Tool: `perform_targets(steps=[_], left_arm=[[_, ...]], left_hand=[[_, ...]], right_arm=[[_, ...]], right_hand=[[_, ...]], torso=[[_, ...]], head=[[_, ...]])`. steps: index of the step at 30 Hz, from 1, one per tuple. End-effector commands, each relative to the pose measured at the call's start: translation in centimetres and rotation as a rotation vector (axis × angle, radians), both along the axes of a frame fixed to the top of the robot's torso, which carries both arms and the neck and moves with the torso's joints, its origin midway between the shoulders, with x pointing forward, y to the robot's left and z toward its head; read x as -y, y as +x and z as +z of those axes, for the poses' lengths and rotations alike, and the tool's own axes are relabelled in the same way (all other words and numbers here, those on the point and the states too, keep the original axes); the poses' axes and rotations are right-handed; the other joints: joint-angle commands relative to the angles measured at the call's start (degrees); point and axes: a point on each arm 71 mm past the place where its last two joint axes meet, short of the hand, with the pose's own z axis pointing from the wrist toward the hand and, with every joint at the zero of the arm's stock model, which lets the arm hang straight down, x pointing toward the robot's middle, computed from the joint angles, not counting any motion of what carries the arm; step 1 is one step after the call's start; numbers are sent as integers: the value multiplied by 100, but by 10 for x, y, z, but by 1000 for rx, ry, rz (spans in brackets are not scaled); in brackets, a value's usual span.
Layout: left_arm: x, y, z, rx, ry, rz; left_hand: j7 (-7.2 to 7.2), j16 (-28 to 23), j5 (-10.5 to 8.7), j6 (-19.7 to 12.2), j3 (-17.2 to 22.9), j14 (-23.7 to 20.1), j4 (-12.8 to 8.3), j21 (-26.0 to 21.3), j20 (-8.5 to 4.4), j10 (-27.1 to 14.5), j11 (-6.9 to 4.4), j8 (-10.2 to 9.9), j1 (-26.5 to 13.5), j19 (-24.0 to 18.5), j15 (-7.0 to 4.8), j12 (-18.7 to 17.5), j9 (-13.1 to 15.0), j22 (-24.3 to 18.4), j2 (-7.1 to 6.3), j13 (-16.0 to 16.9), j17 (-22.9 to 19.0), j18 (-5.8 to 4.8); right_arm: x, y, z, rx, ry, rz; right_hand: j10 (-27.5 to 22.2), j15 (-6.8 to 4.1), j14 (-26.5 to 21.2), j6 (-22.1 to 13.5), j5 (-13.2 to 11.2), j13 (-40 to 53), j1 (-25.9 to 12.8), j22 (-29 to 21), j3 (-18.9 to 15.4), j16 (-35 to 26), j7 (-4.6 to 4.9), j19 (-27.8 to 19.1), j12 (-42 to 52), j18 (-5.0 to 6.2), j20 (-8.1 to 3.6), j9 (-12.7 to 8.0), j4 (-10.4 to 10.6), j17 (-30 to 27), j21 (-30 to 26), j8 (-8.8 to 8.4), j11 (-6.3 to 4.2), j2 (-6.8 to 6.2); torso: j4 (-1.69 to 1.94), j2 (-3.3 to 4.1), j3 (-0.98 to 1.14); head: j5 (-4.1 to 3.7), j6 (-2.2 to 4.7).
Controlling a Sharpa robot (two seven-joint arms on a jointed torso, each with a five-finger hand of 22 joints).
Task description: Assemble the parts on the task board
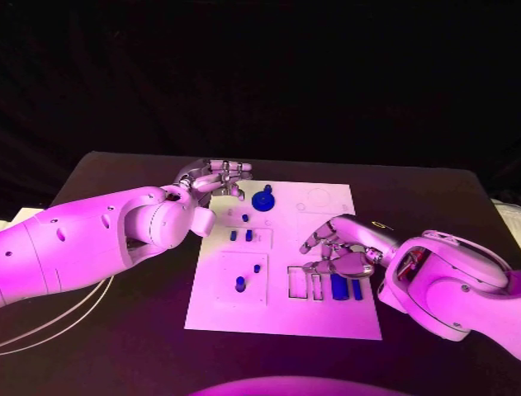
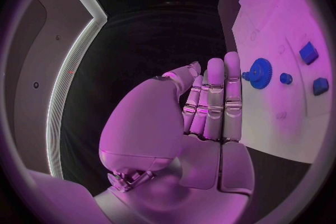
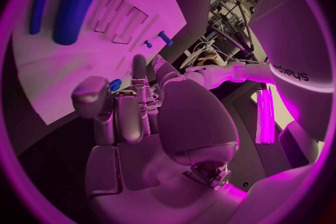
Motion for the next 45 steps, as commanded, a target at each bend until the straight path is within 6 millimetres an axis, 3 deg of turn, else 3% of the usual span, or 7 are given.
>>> perform_targets(steps=[1,4,8,16,23,30,45], left_arm=[[3,0,2,18,-14,-21],[2,0,1,17,-13,-20],[2,0,1,12,-11,-20],[1,-1,-2,1,-9,-21],[-1,-2,-5,-4,-7,-17],[-2,-2,-6,-6,-6,-15],[-3,-3,-7,-9,-7,-16]], left_hand=[[93,24,14,-51,-44,-51,34,-5,24,-62,-6,37,-104,-12,-4,47,9,-14,-6,-10,-11,61],[92,29,14,-58,-52,-52,44,-10,27,-69,-5,47,-119,-14,-2,56,9,-19,-6,-11,-13,61],[89,34,20,-66,-44,-55,37,-13,27,-75,-10,61,-105,-14,-5,69,9,-23,6,-12,-16,65],[89,34,20,-66,-44,-55,37,-13,27,-75,-10,61,-105,-14,-5,69,9,-23,6,-12,-16,65],[89,37,21,-72,-41,-58,33,-15,27,-81,-10,71,-99,-13,-6,77,9,-25,11,-14,-18,66],[92,41,19,-81,-43,-60,37,-17,28,-90,-7,79,-106,-13,-5,83,9,-28,12,-16,-20,66],[93,44,18,-87,-47,-61,44,-19,30,-96,-5,85,-114,-12,-3,89,9,-31,14,-17,-22,66]], right_arm=[[24,2,-5,-64,-61,-143],[43,1,-7,-75,-95,-216],[63,-1,-10,-79,-143,-282],[69,-11,-18,-85,-193,-300],[64,-14,-23,-47,-231,-281],[57,-14,-32,-51,-256,-263],[46,-9,-44,-75,-310,-260]], right_hand=[[363,-67,297,61,69,2296,-104,335,-196,226,-79,153,2034,-155,-79,19,114,383,217,91,-118,-35],[422,-80,367,94,598,3915,-299,448,-462,484,-78,180,3389,-163,-107,57,407,840,296,226,-105,-28],[418,-80,398,99,545,4719,-349,524,-754,647,-114,184,4003,-171,-104,116,693,1137,354,417,-107,69],[750,-106,476,97,531,5697,-317,728,-1110,906,-150,225,4674,-207,-105,202,1040,1659,481,666,-115,147],[783,-105,489,82,597,5820,-324,828,-1260,952,-160,243,4742,-220,-111,245,1186,1756,542,765,-126,170],[797,-86,541,-18,626,5892,-171,1279,-1339,1081,-134,364,4775,-297,-104,259,1163,2041,790,795,-104,174],[736,-68,544,-76,663,5828,-129,1381,-1401,1093,-116,377,4712,-313,-87,271,1189,2066,856,823,-85,214]], torso=[[-92,-22,12],[-127,-29,16],[-156,-33,5],[-156,-37,5],[-144,-30,-1],[-149,-26,-2],[-150,-21,-5]], head=[[-120,59],[-205,65],[-355,85],[-495,54],[-520,41],[-529,-35],[-496,-60]])
